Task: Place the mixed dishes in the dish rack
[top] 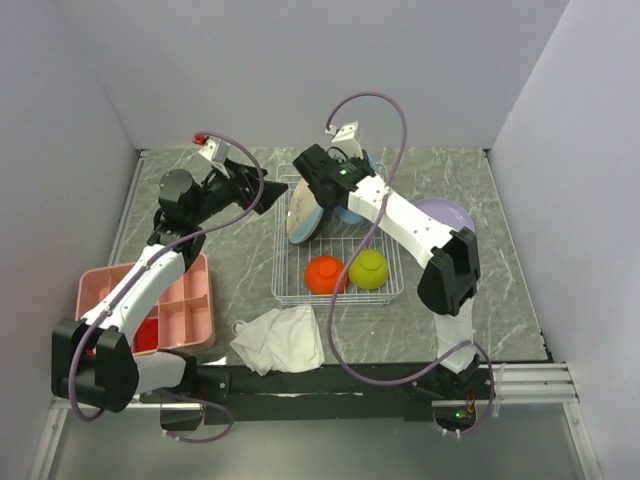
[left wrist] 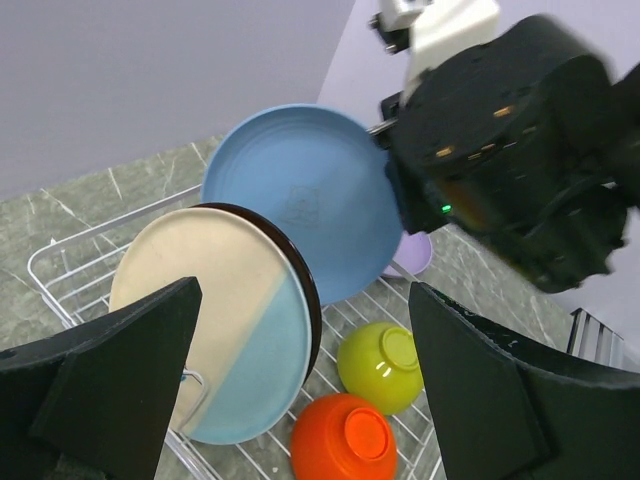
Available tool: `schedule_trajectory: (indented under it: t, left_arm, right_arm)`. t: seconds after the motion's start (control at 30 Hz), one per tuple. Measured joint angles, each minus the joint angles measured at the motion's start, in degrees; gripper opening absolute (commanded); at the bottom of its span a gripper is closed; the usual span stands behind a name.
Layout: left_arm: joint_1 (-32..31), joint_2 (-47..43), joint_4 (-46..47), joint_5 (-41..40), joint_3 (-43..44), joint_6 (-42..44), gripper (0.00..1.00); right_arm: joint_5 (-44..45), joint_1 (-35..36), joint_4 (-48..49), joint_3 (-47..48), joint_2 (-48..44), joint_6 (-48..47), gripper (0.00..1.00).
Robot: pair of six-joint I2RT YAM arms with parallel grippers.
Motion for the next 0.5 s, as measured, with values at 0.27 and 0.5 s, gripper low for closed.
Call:
schedule_trajectory:
  t: [0.27, 0.5]
  left_arm:
    - [0.0, -1.7, 0.0, -0.1, 0.0, -0.3, 0.92]
    - [0.0, -3.8, 0.2, -0.3, -0.6, -1.7, 0.92]
  right_arm:
    - [5.0, 1.0, 0.9, 1.4, 4.4, -0.3, 0.00]
    - [10.3, 4.9, 0.2, -0.5, 5.0, 0.7, 0.00]
